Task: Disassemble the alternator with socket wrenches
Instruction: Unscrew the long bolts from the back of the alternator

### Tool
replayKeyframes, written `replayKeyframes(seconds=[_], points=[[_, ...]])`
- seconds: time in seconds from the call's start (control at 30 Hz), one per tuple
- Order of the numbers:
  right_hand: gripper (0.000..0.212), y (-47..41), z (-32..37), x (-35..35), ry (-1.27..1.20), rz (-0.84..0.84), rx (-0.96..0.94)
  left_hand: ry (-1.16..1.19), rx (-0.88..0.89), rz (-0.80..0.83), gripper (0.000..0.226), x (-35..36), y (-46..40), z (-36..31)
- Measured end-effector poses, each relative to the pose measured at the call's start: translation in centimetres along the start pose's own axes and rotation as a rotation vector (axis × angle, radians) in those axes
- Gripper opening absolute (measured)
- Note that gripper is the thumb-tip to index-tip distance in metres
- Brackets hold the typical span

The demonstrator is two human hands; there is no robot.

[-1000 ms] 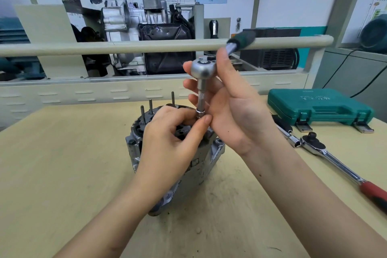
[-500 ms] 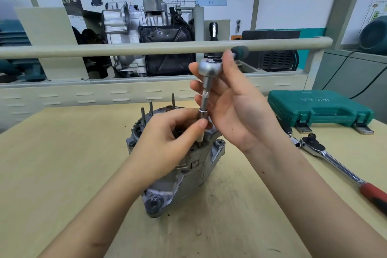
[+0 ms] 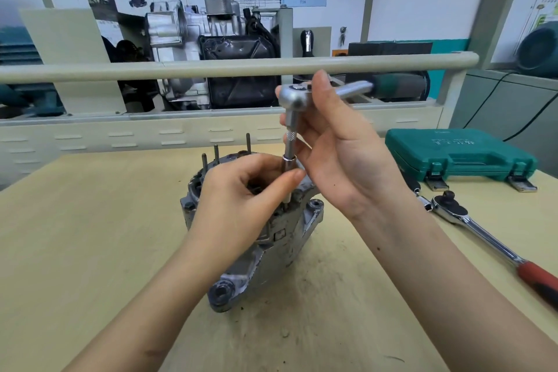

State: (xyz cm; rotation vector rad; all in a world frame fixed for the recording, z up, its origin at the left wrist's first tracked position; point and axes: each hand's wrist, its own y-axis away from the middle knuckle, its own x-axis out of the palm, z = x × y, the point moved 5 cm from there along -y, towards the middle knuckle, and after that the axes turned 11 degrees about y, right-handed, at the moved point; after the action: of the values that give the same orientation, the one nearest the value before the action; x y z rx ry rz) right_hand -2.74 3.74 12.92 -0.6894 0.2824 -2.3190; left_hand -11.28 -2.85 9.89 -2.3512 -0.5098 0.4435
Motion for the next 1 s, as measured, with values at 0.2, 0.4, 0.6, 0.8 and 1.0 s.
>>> replayKeyframes(seconds=[0.2,0.4,0.6,0.8,1.0], points=[[0.041,-0.27,-0.48,0.11,0.052,0.045,0.082,0.013,0.003,0.087,0.012,0.17,0.00,-0.25],[0.040,-0.06,-0.31,0.10,-0.005,-0.011,0.026,-0.009,0.062,-0.039,0.014,-0.12,0.06,-0.41],[0.035,0.01,-0.25,0.21,0.006,0.003,-0.001,-0.009,0.014,-0.041,0.003,-0.05,0.19,-0.03],[0.036,-0.17,-0.53,0.26,0.070,0.046,0.064,-0.082,0.004,0.037,0.011,0.38,0.22,-0.08],[0.043,0.04,-0.53,0.51,0.038,0.057,0.058,-0.105,0.046,-0.043,0.005,0.16,0.31,-0.37]])
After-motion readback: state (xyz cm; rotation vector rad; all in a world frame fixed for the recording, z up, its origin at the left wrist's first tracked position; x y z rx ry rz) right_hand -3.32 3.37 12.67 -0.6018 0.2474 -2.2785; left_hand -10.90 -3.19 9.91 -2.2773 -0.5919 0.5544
